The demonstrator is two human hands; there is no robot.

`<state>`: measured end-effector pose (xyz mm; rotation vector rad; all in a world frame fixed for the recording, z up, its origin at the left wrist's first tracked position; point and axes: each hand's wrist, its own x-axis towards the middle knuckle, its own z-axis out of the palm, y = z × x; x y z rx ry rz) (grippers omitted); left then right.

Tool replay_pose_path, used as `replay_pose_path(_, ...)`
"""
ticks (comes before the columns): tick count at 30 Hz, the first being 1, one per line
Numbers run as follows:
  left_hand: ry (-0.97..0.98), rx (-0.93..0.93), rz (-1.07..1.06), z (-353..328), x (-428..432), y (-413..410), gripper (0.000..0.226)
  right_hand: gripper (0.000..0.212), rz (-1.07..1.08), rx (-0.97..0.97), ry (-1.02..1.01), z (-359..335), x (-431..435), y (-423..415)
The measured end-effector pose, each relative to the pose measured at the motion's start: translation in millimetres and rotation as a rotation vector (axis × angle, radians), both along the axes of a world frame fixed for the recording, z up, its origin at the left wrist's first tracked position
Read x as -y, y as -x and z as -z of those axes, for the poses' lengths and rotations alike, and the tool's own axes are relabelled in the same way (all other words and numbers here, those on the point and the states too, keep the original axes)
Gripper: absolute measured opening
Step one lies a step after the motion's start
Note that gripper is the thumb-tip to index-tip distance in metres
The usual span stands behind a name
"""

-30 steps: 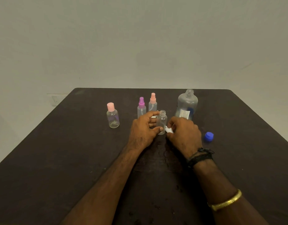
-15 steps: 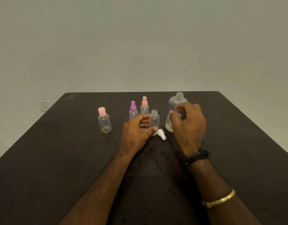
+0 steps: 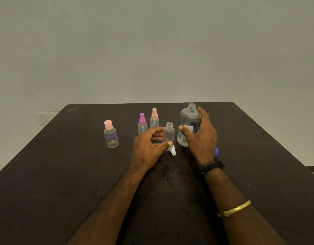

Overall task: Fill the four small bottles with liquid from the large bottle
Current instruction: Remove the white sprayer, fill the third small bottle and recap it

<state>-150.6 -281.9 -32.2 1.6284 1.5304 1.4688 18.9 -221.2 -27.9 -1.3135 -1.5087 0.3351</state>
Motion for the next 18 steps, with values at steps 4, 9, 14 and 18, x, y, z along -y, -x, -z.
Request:
replay_pose_path(4,-0.034,0.024,0.011,-2.6,0.5,-0.7,0.05,0.088,-0.028,-0.014,-0.017,0.6,-1.1,-1.9)
replay_pose_path(9,-0.072,0.084,0.027,-3.9,1.8,-2.8,0.049,0.089,-0.048,0.002,-0.072,-0.5,-3.3,-4.5)
replay_pose_path(14,-0.099,0.11,0.06,-6.0,2.1,-5.2,0.046,0.079,-0.067,0.042,-0.143,-4.6,-1.2,-8.6)
replay_pose_path(18,-0.126,0.113,0.096,-6.8,3.6,-7.6,0.046,0.075,-0.073,0.09,-0.196,-13.3,1.2,-13.2)
